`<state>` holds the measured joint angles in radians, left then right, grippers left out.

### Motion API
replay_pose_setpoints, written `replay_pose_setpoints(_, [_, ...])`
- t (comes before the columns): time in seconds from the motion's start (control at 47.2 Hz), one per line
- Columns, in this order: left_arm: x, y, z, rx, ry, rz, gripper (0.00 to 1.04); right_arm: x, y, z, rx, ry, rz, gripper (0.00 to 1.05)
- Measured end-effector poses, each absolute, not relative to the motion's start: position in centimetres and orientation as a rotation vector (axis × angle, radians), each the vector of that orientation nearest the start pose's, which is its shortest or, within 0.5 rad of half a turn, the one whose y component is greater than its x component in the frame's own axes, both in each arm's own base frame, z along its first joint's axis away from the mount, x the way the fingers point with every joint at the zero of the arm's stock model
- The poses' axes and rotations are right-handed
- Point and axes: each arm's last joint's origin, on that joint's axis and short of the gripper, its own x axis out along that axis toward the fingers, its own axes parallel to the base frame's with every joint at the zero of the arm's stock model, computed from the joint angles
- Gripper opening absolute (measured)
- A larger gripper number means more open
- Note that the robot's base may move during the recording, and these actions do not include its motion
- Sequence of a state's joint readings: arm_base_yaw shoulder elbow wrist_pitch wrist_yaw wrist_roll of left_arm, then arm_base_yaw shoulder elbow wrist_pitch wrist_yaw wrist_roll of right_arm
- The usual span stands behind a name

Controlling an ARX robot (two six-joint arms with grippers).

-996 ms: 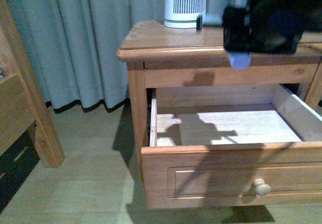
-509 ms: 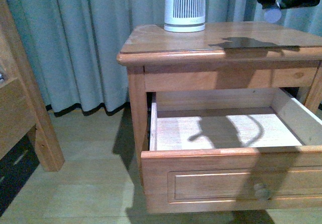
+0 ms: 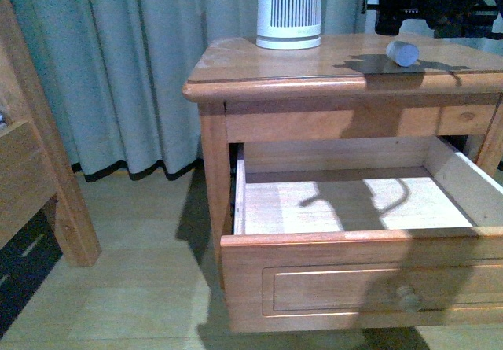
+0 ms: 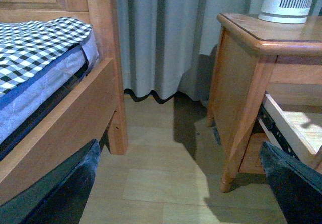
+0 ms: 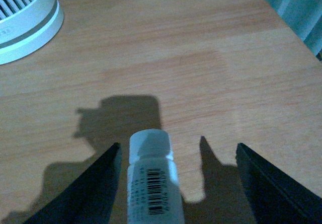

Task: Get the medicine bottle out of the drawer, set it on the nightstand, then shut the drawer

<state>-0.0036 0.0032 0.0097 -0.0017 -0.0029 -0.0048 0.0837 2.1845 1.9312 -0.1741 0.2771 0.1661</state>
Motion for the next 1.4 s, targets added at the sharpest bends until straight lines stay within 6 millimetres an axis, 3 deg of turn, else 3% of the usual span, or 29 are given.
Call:
replay_pose_setpoints(0.127, [9.7, 0.0, 16.6, -0.004, -0.005, -0.001, 0.98, 48.2, 3.8, 31.0, 0.091, 0.32, -0.214, 0.99])
replay_pose_setpoints(0.233, [9.7, 0.0, 16.6, -0.005, -0.005, -0.001, 0.98, 43.0, 4.8, 34.5, 0.112, 0.234, -0.177, 0.98])
replay_pose_setpoints(0.339, [9.7, 0.0, 16.6, -0.005, -0.005, -0.001, 0.98, 37.7, 5.8, 35.3, 0.143, 0.201, -0.107, 0.98])
replay_pose_setpoints(0.424, [9.7, 0.0, 16.6, -0.005, -0.005, -0.001, 0.98, 33.3, 6.4, 34.0, 0.159, 0.221, -0.051, 0.98])
replay_pose_setpoints(0.551, [9.7, 0.0, 16.6, -0.005, -0.005, -0.001, 0.98, 27.5, 7.1, 29.8, 0.166, 0.292, 0.011, 0.98])
replay_pose_setpoints(0.721, [9.7, 0.0, 16.6, -0.005, -0.005, -0.001, 0.98, 22.8, 7.7, 23.3, 0.152, 0.424, 0.058, 0.98])
replay_pose_setpoints(0.869, [9.7, 0.0, 16.6, -0.005, -0.005, -0.001, 0.98, 21.0, 7.4, 17.4, 0.139, 0.562, 0.02, 0.98])
replay_pose_setpoints(0.954, [9.7, 0.0, 16.6, -0.004, -0.005, -0.001, 0.98, 20.9, 7.3, 15.5, 0.145, 0.599, 0.003, 0.98])
replay_pose_setpoints(1.229, [9.7, 0.0, 16.6, -0.005, -0.005, -0.001, 0.98, 23.2, 7.1, 12.5, 0.141, 0.602, -0.042, 0.98])
replay_pose_setpoints(1.399, [9.7, 0.0, 16.6, -0.005, -0.005, -0.001, 0.98, 26.4, 6.6, 11.0, 0.113, 0.589, -0.081, 0.98])
